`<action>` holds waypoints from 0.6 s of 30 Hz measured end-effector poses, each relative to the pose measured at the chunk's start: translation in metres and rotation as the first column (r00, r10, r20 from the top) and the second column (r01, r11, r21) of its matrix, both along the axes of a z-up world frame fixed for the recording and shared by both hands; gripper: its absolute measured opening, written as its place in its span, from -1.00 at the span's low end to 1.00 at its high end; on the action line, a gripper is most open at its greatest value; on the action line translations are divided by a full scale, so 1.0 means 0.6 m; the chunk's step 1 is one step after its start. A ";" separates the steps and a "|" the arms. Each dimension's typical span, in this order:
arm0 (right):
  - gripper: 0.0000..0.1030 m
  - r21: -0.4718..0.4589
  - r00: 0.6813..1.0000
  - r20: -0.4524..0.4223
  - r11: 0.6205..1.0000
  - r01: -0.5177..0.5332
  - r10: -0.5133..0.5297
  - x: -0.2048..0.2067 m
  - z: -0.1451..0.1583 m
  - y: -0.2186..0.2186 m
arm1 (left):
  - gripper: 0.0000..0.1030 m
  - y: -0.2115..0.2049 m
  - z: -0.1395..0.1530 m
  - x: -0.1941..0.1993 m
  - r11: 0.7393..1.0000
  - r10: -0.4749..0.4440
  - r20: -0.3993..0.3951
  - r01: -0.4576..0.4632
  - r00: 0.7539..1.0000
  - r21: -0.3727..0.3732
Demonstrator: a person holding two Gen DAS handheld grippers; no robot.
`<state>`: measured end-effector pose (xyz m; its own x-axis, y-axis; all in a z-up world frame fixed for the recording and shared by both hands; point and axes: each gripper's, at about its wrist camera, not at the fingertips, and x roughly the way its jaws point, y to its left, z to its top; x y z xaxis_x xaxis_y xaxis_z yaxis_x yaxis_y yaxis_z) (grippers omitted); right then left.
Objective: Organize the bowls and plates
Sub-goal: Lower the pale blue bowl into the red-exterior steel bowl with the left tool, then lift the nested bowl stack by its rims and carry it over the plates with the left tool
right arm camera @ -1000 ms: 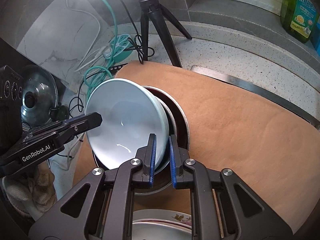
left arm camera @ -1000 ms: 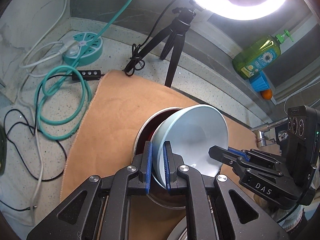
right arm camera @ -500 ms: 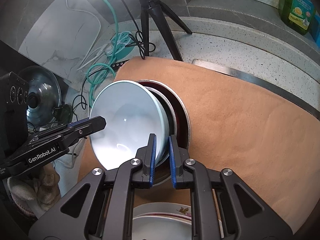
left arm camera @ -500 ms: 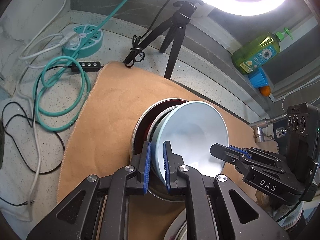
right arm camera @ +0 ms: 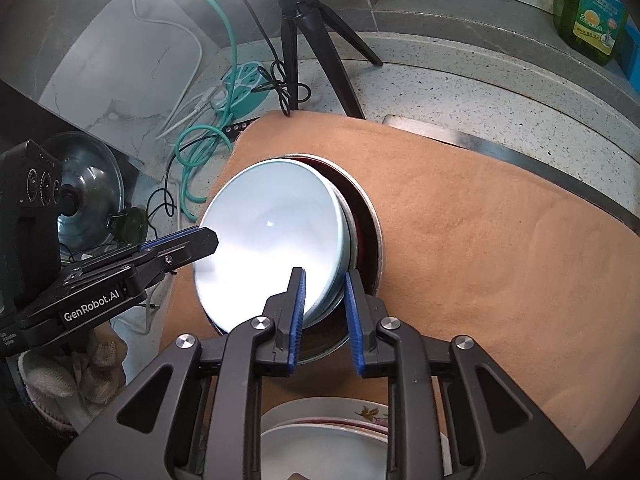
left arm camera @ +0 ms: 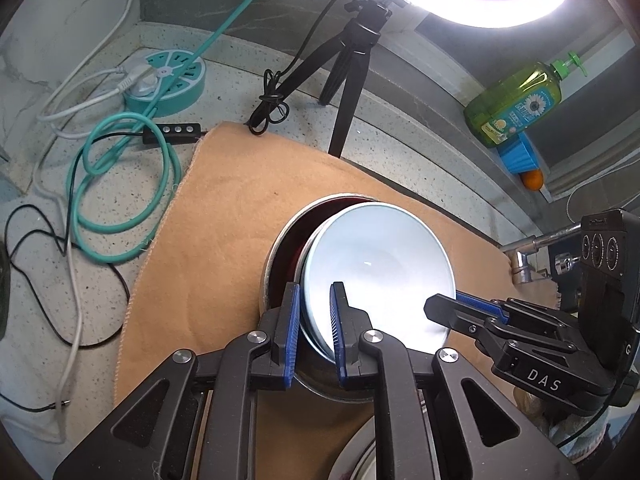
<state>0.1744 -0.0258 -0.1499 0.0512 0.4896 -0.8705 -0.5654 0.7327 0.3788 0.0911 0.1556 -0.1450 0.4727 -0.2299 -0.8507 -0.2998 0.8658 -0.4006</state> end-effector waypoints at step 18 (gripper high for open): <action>-0.57 0.059 0.994 0.071 0.995 0.082 -0.086 0.018 0.023 -0.073 | -0.75 0.043 0.015 -0.052 0.995 0.080 0.078 -0.084 0.994 0.047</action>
